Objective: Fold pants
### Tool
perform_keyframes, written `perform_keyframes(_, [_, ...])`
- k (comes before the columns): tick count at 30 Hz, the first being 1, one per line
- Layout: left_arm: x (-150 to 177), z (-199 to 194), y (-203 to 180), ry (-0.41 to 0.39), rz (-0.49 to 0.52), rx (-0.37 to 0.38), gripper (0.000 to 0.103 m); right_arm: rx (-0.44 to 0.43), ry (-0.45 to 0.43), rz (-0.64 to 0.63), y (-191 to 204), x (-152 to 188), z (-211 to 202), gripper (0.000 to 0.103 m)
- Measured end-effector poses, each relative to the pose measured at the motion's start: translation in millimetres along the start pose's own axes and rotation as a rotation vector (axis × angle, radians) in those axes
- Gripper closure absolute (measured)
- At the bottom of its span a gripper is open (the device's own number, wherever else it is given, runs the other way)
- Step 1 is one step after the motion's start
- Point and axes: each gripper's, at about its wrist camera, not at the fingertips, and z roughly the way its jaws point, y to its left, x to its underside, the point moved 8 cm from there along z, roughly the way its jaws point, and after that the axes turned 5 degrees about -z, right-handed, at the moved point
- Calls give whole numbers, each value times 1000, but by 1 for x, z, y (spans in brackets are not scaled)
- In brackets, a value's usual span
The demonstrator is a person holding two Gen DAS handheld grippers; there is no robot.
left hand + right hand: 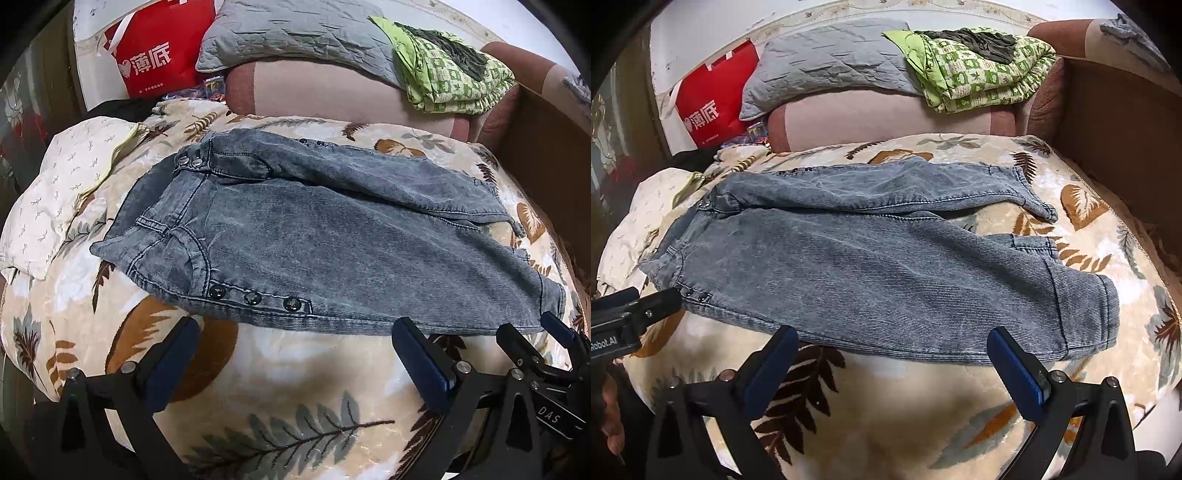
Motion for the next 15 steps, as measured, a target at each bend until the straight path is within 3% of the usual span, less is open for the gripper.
perform_keyframes(15, [7,7,18,40,-35,-2,0,-9,15,10,0,3,2,0])
